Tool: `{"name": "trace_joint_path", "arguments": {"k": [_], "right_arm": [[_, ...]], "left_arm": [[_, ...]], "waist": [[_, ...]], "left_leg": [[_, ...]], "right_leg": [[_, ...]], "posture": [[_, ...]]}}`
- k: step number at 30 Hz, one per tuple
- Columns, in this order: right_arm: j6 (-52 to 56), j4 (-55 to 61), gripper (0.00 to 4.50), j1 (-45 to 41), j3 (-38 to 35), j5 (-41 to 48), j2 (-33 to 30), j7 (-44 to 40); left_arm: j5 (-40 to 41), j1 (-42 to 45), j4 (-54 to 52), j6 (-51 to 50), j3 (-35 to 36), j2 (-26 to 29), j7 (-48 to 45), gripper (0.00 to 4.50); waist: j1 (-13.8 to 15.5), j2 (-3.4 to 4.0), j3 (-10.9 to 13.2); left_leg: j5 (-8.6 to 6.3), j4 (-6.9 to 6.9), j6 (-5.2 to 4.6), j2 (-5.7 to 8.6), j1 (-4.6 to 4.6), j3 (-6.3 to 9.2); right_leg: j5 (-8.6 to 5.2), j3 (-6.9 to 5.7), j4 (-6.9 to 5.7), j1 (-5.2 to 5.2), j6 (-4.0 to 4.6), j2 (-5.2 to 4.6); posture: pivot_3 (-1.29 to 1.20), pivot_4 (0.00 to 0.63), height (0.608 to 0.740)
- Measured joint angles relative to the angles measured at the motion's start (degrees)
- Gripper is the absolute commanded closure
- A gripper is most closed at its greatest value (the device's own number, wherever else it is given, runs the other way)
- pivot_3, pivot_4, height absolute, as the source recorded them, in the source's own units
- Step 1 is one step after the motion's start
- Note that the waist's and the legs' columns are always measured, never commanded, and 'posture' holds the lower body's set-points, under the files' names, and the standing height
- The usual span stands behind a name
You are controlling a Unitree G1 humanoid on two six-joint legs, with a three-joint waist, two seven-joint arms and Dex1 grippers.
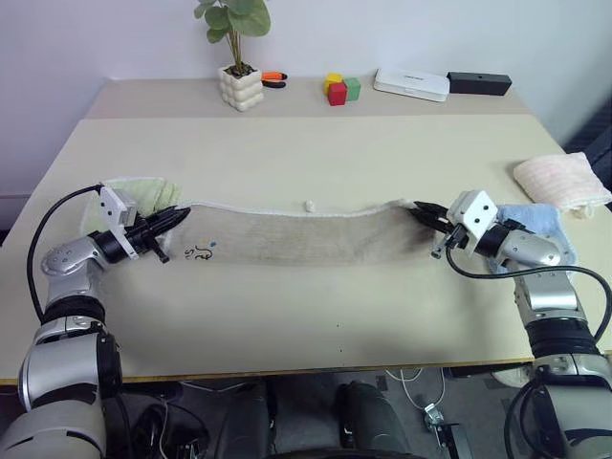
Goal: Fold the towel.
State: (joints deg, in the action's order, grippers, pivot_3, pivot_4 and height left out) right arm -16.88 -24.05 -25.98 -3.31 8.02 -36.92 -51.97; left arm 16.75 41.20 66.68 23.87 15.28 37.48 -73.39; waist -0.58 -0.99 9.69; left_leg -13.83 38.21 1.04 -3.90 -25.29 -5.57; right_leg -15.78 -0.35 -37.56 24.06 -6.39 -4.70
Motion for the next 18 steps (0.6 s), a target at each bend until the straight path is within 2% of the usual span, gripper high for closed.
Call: {"name": "trace_joint_path", "arguments": {"k": [3,4,5,7,12,16,18], "right_arm": [[1.8,0.0,4.45,0.31,0.31,-0.03,0.0,-0.17],[2.68,0.0,3.9,0.31,0.32,0.12,-0.01,-0.36],[3.53,0.0,3.58,0.3,0.31,0.22,-0.01,-0.56],[4.24,0.0,2.66,0.3,0.32,0.2,-0.01,-0.65],[4.72,0.0,0.04,0.29,0.31,0.15,-0.01,-0.24],[3.85,-2.8,0.01,-1.29,0.35,-2.56,-0.07,3.45],[3.26,-4.45,0.0,-2.51,0.35,-4.15,-0.11,5.87]], "left_arm": [[-0.36,0.07,0.79,-2.24,0.0,-0.04,1.57,4.5],[-0.5,0.09,1.12,-3.05,0.0,-0.06,2.41,3.91],[-0.54,0.09,1.22,-3.88,0.0,-0.08,2.65,3.6],[-0.53,0.13,1.18,-4.93,0.0,-0.19,2.53,2.69],[-0.57,0.14,0.29,-4.24,0.0,-0.41,2.78,0.06],[-0.3,0.54,-0.86,-4.55,0.09,-0.53,2.46,0.02],[0.37,1.11,-1.81,-5.67,0.36,-0.64,1.49,0.66]], "waist": [[-0.07,0.0,0.0],[-0.1,0.0,0.0],[-0.1,0.0,0.0],[-0.05,0.0,0.0],[-0.05,0.0,0.0],[-0.06,0.0,0.0],[-0.03,0.0,0.0]], "left_leg": [[0.0,0.0,0.0,0.0,0.0,0.0],[0.0,0.0,0.0,0.0,0.0,0.0],[0.0,0.0,0.0,0.0,0.0,0.0],[0.0,0.0,0.0,0.0,0.0,0.0],[0.0,0.0,0.0,0.0,0.0,0.0],[0.0,0.01,0.0,0.0,0.0,0.0],[0.0,0.0,0.01,0.0,0.0,0.0]], "right_leg": [[0.0,0.0,0.0,0.0,0.0,0.0],[0.0,0.0,0.0,0.0,0.0,0.0],[0.0,0.0,0.0,0.0,0.0,0.0],[0.0,0.0,0.0,0.0,0.0,0.0],[0.0,0.0,0.0,0.0,0.0,0.0],[0.0,0.0,-0.01,0.0,0.0,0.0],[0.0,0.0,-0.01,0.0,0.0,0.0]], "posture": [[0.0,0.15,0.735],[0.0,0.15,0.735],[0.0,0.15,0.735],[0.0,0.15,0.735],[0.0,0.15,0.735],[0.0,0.15,0.735],[0.0,0.15,0.735]]}}
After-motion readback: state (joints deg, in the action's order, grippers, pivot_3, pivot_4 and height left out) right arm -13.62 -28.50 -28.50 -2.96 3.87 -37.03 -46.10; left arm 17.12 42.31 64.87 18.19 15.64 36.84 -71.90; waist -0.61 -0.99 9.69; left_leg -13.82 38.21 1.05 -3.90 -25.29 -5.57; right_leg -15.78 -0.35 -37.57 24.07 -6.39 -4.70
